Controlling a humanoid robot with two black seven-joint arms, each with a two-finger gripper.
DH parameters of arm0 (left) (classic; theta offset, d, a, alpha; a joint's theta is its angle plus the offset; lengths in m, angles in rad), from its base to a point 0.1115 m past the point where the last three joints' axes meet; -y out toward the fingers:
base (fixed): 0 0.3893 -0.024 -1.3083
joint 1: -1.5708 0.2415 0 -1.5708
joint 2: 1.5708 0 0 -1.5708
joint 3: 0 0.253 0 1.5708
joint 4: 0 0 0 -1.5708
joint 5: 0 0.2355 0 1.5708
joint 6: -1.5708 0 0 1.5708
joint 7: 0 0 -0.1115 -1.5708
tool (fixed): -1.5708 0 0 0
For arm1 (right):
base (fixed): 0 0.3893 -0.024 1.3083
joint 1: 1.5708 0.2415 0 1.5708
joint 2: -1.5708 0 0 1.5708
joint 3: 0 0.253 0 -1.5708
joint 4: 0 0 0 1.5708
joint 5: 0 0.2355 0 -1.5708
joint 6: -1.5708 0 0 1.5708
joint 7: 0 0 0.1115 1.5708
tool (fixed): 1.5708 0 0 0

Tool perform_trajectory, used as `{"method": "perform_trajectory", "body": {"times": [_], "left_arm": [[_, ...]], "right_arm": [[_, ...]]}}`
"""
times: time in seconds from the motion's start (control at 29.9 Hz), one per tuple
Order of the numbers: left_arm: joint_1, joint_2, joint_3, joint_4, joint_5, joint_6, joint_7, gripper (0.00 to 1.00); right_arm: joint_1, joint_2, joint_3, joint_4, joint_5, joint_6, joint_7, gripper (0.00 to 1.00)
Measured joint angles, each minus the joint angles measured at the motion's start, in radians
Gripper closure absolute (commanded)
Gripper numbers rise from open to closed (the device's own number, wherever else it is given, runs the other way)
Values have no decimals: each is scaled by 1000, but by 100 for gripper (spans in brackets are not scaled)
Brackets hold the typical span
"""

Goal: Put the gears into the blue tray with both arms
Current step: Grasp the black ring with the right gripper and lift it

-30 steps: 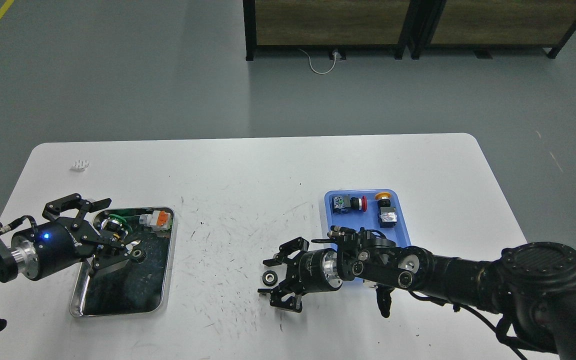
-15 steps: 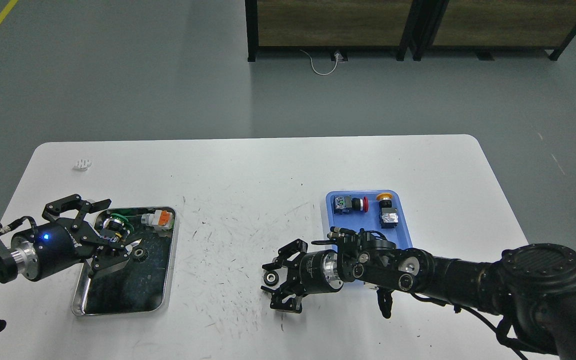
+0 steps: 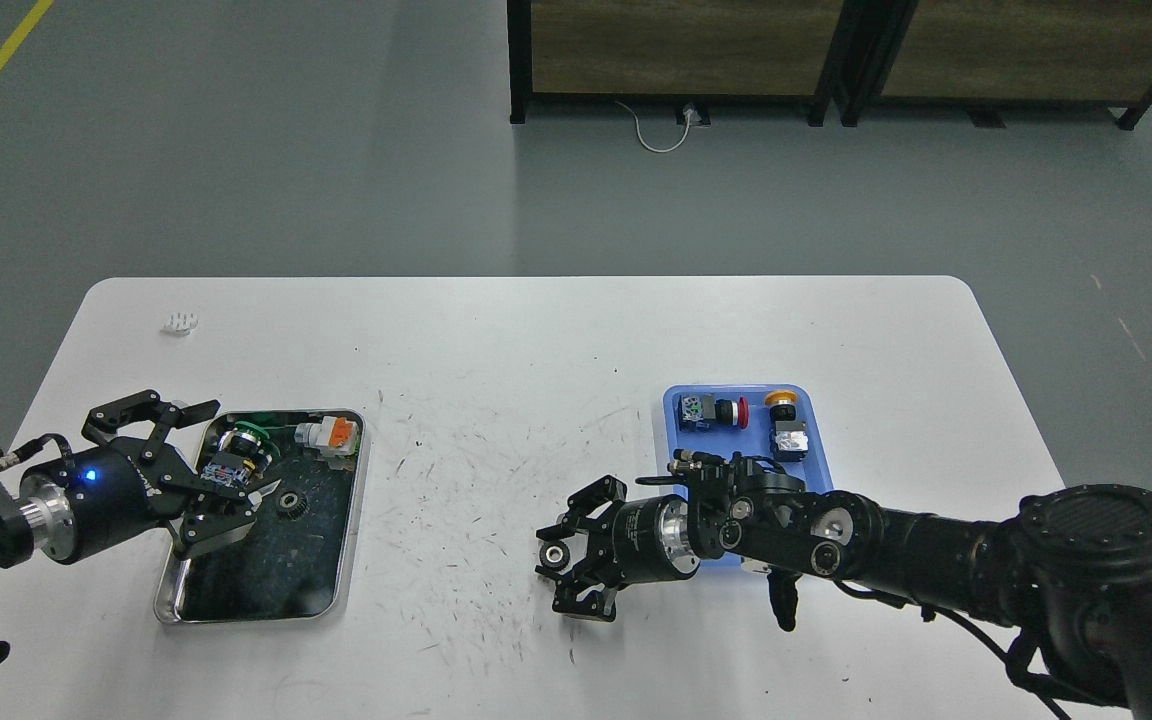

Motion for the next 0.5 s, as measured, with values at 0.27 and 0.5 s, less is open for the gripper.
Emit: {"method": "perform_trajectory", "body": {"times": [0.27, 0.5], "left_arm": [[1, -1, 0, 6, 5, 0, 0, 2], [4, -4, 2, 9, 5, 1, 0, 2]], "right_arm": [[11, -20, 30, 13, -1, 2, -3, 70], [16, -42, 76, 21, 2, 7, 4, 70]]}}
